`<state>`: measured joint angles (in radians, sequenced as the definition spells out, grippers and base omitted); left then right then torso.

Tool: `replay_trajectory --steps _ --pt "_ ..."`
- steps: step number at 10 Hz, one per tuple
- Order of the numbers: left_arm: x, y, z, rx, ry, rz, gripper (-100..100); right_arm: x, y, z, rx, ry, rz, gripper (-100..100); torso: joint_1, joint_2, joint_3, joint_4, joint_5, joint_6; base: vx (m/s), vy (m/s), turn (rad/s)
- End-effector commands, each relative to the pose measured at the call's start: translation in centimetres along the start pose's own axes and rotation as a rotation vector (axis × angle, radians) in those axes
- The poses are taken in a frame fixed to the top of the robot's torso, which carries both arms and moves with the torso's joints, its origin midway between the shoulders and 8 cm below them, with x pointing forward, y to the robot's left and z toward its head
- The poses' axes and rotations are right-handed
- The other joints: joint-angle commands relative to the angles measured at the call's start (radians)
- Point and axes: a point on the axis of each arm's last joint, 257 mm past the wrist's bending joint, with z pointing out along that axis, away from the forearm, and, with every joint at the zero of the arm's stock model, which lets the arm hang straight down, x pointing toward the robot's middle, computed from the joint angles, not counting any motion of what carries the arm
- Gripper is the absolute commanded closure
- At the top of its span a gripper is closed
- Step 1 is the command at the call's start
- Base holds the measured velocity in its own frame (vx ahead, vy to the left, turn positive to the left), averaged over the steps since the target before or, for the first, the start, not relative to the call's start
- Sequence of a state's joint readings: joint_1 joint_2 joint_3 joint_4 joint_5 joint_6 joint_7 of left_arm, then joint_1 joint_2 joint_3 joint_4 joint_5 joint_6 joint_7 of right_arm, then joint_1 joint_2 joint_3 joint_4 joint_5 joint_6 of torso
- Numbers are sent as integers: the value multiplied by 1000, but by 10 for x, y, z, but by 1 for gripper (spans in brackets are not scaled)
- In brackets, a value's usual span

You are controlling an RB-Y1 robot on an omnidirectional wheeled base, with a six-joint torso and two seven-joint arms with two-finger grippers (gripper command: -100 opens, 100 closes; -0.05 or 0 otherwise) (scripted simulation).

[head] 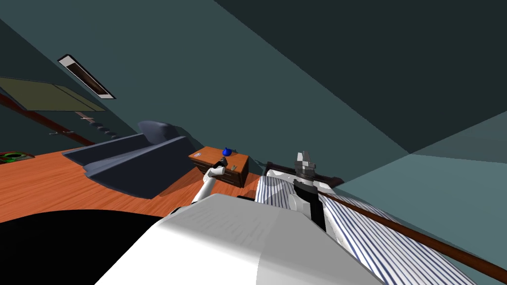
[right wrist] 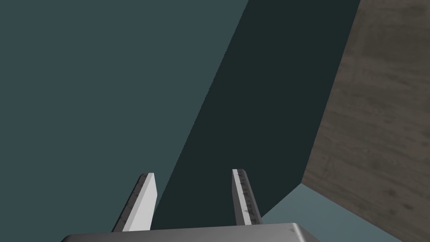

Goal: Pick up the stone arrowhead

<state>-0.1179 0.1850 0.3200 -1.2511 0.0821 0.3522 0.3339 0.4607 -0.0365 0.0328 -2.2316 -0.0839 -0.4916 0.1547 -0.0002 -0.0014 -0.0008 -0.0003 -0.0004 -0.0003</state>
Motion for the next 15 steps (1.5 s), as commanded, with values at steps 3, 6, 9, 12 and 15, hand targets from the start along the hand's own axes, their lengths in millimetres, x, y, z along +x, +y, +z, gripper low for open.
replay_trajectory --steps 3,6,9,12,15 --pt "-28 27 9 -103 -74 -85 -100 0 0 0 0 0 0 0 -1 0 0 0 0 0 6 -14 -49" --pt "-28 27 9 -103 -74 -85 -100 0 0 0 0 0 0 0 1 1 0 0 0 0 -1 2 7" --pt "-28 27 9 -103 -74 -85 -100 0 0 0 0 0 0 0 0 1 0 0 0 0 2 -5 -17" --pt "-36 43 4 -145 -98 -50 -100 0 0 0 0 0 0 0 1 1 0 0 0 0 3 -7 -24" --pt "-49 62 -2 -197 -130 -19 -100 0 0 0 0 0 0 0 -1 0 0 0 0 0 9 -22 -78"
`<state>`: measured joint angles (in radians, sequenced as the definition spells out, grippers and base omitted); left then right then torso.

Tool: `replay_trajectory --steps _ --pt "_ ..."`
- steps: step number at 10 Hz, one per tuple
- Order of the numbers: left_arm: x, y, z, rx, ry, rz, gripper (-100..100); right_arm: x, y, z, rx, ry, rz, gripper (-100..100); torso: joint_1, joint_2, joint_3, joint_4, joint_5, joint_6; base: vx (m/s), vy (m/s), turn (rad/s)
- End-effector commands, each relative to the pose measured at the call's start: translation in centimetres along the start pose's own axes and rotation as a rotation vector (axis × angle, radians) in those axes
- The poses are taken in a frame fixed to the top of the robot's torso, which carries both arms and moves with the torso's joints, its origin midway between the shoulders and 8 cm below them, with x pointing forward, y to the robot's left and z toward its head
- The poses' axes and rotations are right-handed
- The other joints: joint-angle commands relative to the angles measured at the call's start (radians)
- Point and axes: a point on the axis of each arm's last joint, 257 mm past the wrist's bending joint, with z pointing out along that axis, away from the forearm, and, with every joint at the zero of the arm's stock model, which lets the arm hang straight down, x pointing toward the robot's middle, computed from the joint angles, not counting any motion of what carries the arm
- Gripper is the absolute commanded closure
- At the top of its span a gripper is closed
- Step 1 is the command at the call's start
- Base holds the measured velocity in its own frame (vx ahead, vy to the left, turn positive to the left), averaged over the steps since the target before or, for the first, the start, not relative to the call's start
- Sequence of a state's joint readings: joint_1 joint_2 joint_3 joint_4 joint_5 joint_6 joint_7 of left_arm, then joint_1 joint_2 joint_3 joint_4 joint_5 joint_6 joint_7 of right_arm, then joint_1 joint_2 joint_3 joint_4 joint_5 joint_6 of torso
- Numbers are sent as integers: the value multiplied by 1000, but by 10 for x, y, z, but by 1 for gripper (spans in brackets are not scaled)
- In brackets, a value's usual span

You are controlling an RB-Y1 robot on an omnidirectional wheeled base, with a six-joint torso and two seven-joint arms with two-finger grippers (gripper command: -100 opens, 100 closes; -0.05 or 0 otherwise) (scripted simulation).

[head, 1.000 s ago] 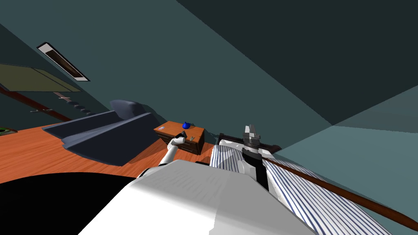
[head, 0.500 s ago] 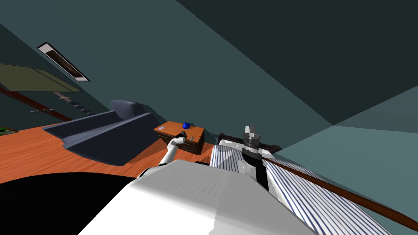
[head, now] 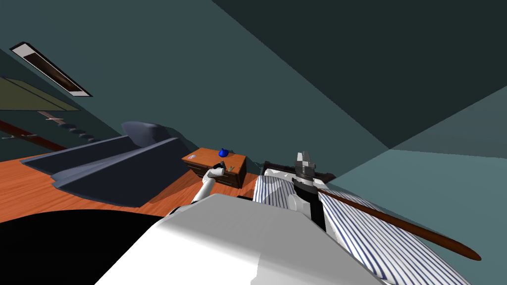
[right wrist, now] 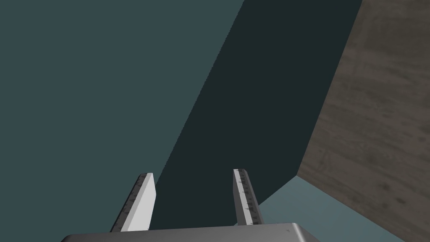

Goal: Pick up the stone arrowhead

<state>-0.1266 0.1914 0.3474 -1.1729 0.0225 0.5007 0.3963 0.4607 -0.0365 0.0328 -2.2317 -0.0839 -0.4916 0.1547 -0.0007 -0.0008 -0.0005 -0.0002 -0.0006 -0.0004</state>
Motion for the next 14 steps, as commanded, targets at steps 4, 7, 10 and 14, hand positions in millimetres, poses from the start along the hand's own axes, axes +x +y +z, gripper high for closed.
replay_trajectory --steps 4,7,10,14 --pt "-10 11 -1 -32 -23 17 -100 0 0 0 0 0 0 0 1 0 0 0 0 0 4 -9 -30" --pt "-10 11 -1 -32 -23 17 -100 0 0 0 0 0 0 0 1 0 0 0 0 0 -2 4 15" --pt "-10 11 -1 -32 -23 17 -100 0 0 0 0 0 0 0 1 0 0 0 0 0 -2 4 16" --pt "-47 38 -8 -109 -99 -20 -100 0 0 0 0 0 0 0 -1 -1 0 0 0 0 14 -18 -64"
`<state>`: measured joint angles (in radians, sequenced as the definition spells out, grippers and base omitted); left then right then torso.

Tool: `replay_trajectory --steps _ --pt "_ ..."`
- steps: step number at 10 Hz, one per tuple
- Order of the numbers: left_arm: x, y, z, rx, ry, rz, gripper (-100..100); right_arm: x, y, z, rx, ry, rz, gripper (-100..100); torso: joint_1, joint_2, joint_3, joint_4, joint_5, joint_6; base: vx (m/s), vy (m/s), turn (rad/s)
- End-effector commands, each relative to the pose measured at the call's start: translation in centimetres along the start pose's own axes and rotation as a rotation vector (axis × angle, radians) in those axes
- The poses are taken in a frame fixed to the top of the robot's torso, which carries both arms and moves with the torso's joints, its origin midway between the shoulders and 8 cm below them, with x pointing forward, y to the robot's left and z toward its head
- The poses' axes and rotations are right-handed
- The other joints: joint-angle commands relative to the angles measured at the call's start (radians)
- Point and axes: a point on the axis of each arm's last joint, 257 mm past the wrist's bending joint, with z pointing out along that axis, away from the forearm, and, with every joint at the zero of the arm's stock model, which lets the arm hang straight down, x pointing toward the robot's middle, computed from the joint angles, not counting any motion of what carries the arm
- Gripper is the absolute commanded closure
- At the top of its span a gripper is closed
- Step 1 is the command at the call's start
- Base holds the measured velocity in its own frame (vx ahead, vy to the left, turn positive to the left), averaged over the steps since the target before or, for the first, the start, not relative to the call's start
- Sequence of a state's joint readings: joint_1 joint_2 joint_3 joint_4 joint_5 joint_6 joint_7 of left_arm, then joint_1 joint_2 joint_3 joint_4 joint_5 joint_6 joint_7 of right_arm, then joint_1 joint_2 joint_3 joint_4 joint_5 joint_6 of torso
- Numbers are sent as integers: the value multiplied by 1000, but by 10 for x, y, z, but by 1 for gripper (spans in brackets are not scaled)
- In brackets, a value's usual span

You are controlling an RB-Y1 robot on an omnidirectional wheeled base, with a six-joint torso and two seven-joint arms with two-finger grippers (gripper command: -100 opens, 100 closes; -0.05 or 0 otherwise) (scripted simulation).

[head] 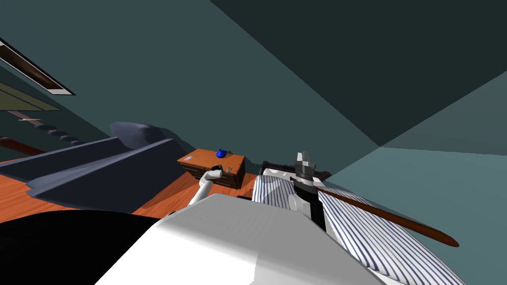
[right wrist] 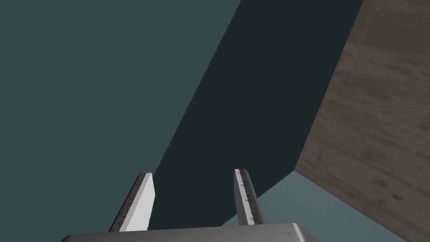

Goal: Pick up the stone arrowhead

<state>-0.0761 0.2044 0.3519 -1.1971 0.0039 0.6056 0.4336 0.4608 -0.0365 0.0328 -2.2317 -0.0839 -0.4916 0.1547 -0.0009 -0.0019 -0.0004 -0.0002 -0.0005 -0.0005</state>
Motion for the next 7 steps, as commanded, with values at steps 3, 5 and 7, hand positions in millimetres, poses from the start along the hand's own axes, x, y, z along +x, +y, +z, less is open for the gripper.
replay_trajectory --steps 3,5,7 --pt "-33 26 -2 -69 -69 -37 -100 0 0 0 0 0 0 0 -3 -2 0 0 0 0 19 -25 -97" --pt "-33 26 -2 -69 -69 -37 -100 0 0 0 0 0 0 0 0 -1 0 0 0 0 0 7 27" --pt "-33 26 -2 -69 -69 -37 -100 0 0 0 0 0 0 0 -1 -2 0 0 0 0 4 -1 -3"
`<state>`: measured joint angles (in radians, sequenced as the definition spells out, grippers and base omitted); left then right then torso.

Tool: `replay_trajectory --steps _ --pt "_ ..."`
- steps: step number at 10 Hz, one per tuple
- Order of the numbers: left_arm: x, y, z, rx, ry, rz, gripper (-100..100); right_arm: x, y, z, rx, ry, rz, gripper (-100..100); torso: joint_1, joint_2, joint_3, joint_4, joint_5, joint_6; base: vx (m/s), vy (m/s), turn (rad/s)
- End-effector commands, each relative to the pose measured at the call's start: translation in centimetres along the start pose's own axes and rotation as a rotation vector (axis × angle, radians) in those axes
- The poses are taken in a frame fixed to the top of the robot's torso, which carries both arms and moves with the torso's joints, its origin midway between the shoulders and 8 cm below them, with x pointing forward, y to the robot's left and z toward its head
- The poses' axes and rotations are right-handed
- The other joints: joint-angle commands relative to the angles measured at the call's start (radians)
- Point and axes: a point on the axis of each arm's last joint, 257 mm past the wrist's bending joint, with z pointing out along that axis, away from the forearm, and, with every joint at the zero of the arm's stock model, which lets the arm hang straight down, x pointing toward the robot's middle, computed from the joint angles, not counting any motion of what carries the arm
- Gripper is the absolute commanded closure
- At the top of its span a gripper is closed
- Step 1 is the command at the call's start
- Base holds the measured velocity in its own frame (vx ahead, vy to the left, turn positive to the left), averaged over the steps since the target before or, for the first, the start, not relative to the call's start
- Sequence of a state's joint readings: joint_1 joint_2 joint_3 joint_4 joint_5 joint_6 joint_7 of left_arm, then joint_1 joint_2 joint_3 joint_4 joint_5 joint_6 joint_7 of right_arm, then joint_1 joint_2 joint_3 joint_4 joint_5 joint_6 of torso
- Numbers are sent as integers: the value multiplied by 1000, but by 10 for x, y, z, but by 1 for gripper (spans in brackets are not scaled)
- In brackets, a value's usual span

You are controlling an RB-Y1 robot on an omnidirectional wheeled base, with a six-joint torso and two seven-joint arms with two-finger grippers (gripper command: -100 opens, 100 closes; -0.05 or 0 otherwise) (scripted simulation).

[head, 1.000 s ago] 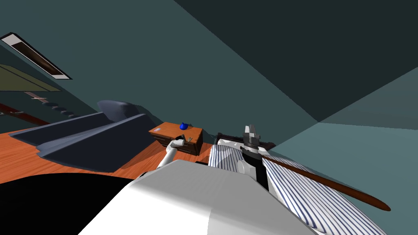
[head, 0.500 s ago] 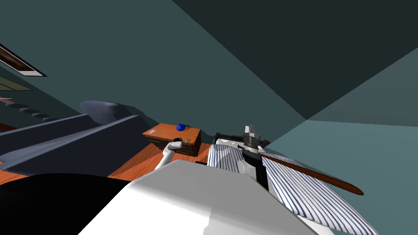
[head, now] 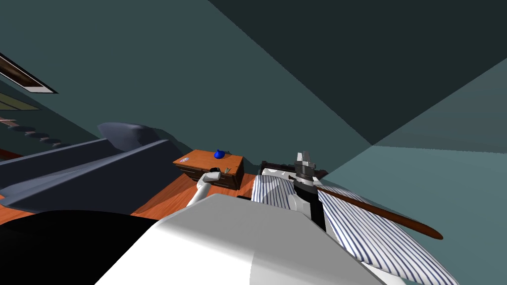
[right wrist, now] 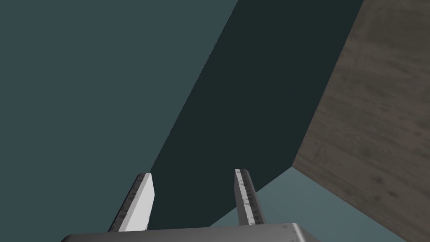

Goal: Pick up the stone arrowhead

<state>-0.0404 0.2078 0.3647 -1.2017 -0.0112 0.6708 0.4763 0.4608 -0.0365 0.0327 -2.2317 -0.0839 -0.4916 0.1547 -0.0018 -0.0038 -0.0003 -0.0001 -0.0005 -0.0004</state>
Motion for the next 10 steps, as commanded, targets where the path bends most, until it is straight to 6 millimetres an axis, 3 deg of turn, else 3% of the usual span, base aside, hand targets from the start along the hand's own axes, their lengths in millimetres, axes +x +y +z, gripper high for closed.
replay_trajectory --steps 1,10 --pt "-10 7 0 -19 -20 -13 -100 0 0 0 0 0 0 0 0 0 0 0 0 0 4 -10 -39" --pt "-10 7 0 -19 -20 -13 -100 0 0 0 0 0 0 0 0 -1 0 0 0 0 1 -1 -4"
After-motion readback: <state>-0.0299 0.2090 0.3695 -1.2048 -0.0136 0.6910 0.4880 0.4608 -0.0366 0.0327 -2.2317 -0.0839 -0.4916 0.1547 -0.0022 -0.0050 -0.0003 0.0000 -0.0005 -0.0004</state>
